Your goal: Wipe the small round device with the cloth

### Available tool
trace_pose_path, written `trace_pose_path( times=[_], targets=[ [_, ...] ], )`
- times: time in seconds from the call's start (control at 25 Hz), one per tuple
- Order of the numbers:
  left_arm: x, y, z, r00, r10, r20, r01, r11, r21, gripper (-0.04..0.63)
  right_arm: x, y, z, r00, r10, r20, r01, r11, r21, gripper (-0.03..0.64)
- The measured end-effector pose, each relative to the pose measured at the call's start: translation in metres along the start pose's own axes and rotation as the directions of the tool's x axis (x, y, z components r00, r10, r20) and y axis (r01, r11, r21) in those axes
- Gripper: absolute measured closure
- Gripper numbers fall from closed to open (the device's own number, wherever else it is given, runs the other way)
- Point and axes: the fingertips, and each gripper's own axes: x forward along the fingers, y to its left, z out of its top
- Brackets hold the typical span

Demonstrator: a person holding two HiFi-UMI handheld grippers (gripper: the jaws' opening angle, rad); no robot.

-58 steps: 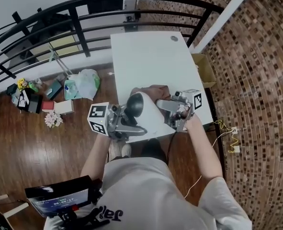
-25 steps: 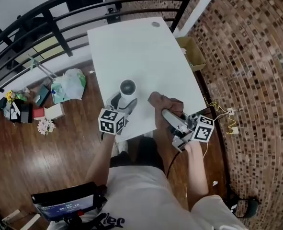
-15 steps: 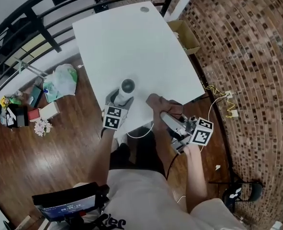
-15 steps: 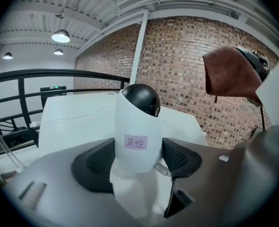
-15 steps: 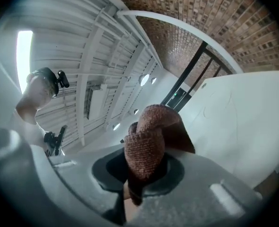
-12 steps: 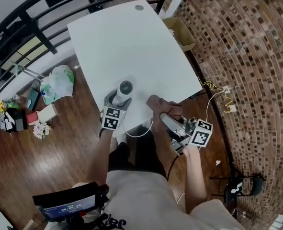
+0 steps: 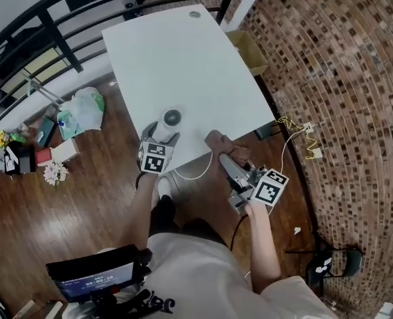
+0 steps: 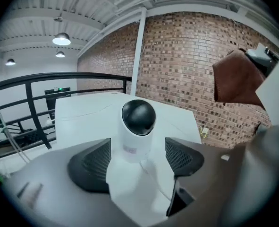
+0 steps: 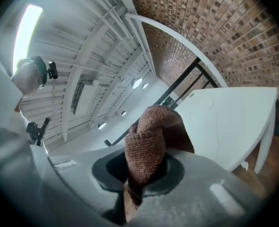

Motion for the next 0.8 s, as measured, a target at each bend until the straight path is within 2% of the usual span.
trace_pose_path(
  times=[0.12,0.2,0.32,0.44,0.52,0.64,0.8],
  targets=[
    [-0.044,-0.013,0.013,0.996,0.03,0.087,-0.028,0.999,-0.023,0.213,-0.008,0.021,-0.004,1.0,-0.006,0.028,0.008,0.997,-0.074,0.592],
    [-0.082,-0.031,0.023,0.986,0.053,0.16,-0.048,0.998,-0.036,0.216,-0.022,0.041,-0.012,0.999,-0.002,0.048,0.009,0.991,-0.134,0.592],
    [-0.149,-0.079,0.034,0.962,0.074,0.263,-0.066,0.997,-0.037,0.222,-0.063,0.074,-0.034,0.996,-0.017,0.084,0.037,0.97,-0.24,0.592],
    [-0.222,-0.147,0.034,0.934,0.082,0.347,-0.074,0.997,-0.038,0.242,-0.117,0.103,-0.06,0.992,-0.034,0.125,0.073,0.943,-0.324,0.592],
    [-0.265,-0.195,0.031,0.92,0.084,0.383,-0.074,0.996,-0.039,0.244,-0.153,0.124,-0.07,0.988,-0.034,0.15,0.089,0.923,-0.374,0.592],
    [-0.315,-0.257,0.029,0.913,0.082,0.4,-0.078,0.997,-0.026,0.241,-0.196,0.157,-0.079,0.985,-0.017,0.169,0.09,0.896,-0.434,0.592],
    [-0.379,-0.305,0.035,0.905,0.093,0.414,-0.097,0.995,-0.011,0.238,-0.229,0.207,-0.098,0.987,-0.005,0.158,0.082,0.873,-0.481,0.592]
  ],
)
